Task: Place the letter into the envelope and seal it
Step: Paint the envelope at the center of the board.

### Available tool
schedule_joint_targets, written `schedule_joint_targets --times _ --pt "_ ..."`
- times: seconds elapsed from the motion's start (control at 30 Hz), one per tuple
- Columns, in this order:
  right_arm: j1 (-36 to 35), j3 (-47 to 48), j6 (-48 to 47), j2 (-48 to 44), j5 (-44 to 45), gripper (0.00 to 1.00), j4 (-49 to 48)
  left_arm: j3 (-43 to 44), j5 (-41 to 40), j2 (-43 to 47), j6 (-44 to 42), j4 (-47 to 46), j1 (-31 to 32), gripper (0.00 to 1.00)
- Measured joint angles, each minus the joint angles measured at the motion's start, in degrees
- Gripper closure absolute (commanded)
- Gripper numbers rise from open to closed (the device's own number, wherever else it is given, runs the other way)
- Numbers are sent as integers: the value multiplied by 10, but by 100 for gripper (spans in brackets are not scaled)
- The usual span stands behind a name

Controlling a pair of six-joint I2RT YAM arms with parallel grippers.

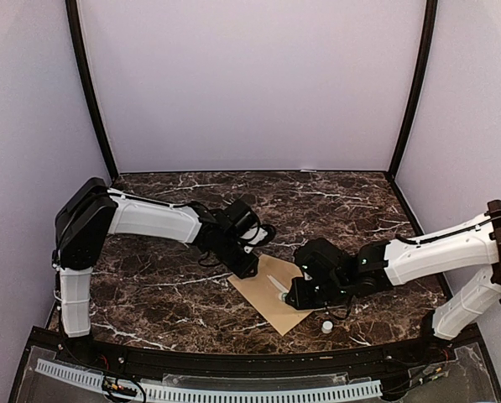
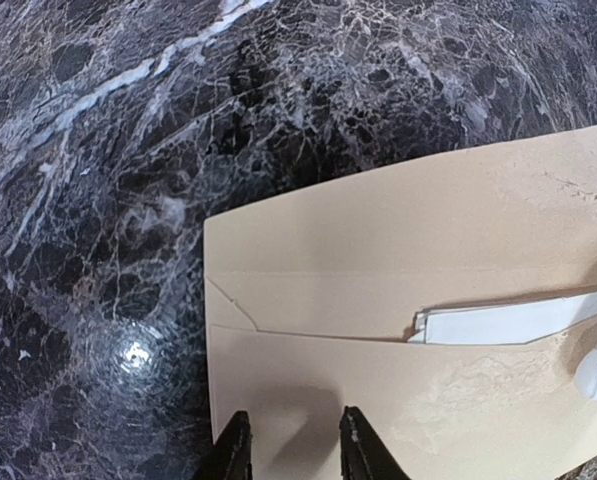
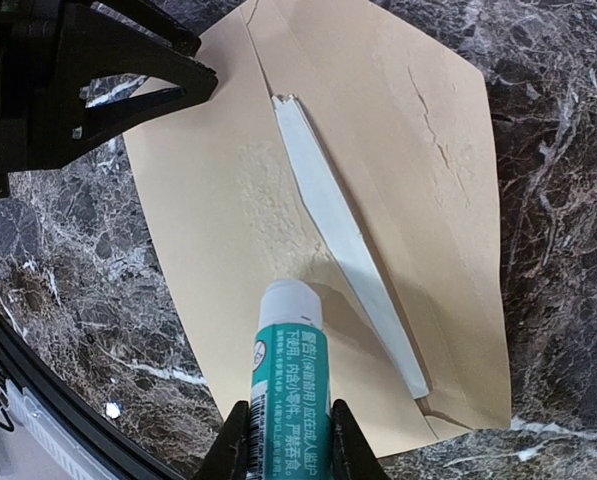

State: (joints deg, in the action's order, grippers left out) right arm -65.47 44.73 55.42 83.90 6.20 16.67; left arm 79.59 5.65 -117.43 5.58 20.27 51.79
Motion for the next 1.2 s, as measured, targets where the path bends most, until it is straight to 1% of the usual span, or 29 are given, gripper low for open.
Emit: schedule_joint_targets --times 0.27,0.6,1.2 --pt "7 -1 -5 16 -12 100 -6 2 -14 -2 -8 0 2 73" --pt "14 1 -5 38 -19 100 -39 6 -19 -6 -9 0 2 75" --pt "40 70 -33 112 -19 100 -56 10 -19 -9 -10 0 2 76"
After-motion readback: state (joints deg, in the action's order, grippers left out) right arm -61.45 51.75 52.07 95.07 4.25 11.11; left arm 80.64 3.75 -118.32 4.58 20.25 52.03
